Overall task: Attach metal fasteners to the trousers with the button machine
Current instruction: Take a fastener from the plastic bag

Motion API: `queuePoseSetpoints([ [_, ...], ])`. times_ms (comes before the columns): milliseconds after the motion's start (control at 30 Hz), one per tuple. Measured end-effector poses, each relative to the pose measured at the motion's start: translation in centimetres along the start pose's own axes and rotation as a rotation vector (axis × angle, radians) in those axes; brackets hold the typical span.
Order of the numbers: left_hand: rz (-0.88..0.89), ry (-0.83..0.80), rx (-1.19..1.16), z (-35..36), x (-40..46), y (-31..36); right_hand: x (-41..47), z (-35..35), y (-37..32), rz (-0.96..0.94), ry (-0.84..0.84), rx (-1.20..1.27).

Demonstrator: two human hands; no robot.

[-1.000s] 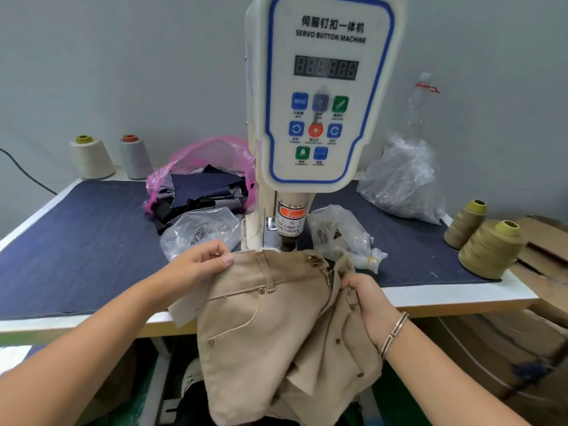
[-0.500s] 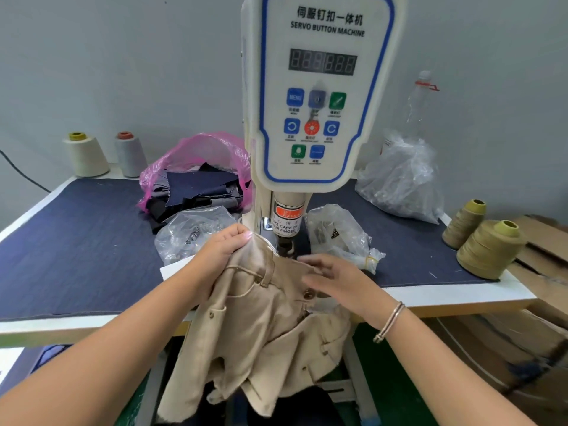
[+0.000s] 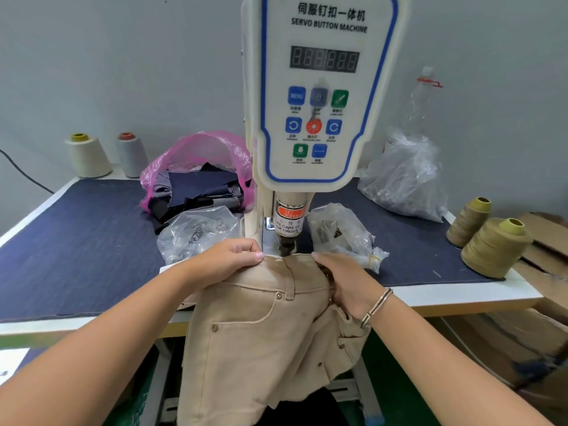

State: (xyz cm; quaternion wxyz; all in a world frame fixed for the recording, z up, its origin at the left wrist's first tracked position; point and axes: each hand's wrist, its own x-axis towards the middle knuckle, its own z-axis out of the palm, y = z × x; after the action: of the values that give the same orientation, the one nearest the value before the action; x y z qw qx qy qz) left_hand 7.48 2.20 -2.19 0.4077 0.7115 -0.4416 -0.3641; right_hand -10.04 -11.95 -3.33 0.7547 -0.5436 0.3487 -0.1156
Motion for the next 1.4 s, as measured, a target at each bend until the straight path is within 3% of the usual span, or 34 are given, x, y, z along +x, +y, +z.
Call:
queuePoseSetpoints([
  [100,0.002,-0.061,0.061,0.2,0.0,-0.3,-0.3,-0.4,0.6,0.006,-0.106,-0.026],
  [200,0.037,0.0,-0.02,0.6,0.4,-0.4,-1.1,-0.7,0.9,-0.059,-0.179,-0.391],
  [300,0.034,0.056,-0.165,1.0,0.9,0.1,-0.4,-0.5,0.4,-0.21,-0.123,-0.642],
  [333,0.017,0.055,-0.226,1.0,1.1,0.2,-0.1,-0.5,0.1,-0.226,-0.091,-0.598],
  [467,-0.042,0.004,-0.26,0.7,1.3,0.2,1.5,-0.5,-0.8,-0.123,-0.105,-0.028],
  [567,-0.109,-0.081,-0.166,0.5,1.2,0.2,2.5,-0.2,-1.0,-0.136,-0.062,0.114],
  [767,-0.176,-0.326,-0.083,-1.6,-0.3,-1.4,3.8,0.3,-1.0,-0.157,0.022,0.196],
  [1033,-0.111,-0.109,-0.376,-2.2,-0.5,-3.0,5.0,0.8,-0.6,-0.166,0.067,0.078],
  [1400,-0.141,-0.132,-0.428,-1.5,-0.4,-3.4,6.8,0.3,0.4,-0.116,0.191,0.116],
])
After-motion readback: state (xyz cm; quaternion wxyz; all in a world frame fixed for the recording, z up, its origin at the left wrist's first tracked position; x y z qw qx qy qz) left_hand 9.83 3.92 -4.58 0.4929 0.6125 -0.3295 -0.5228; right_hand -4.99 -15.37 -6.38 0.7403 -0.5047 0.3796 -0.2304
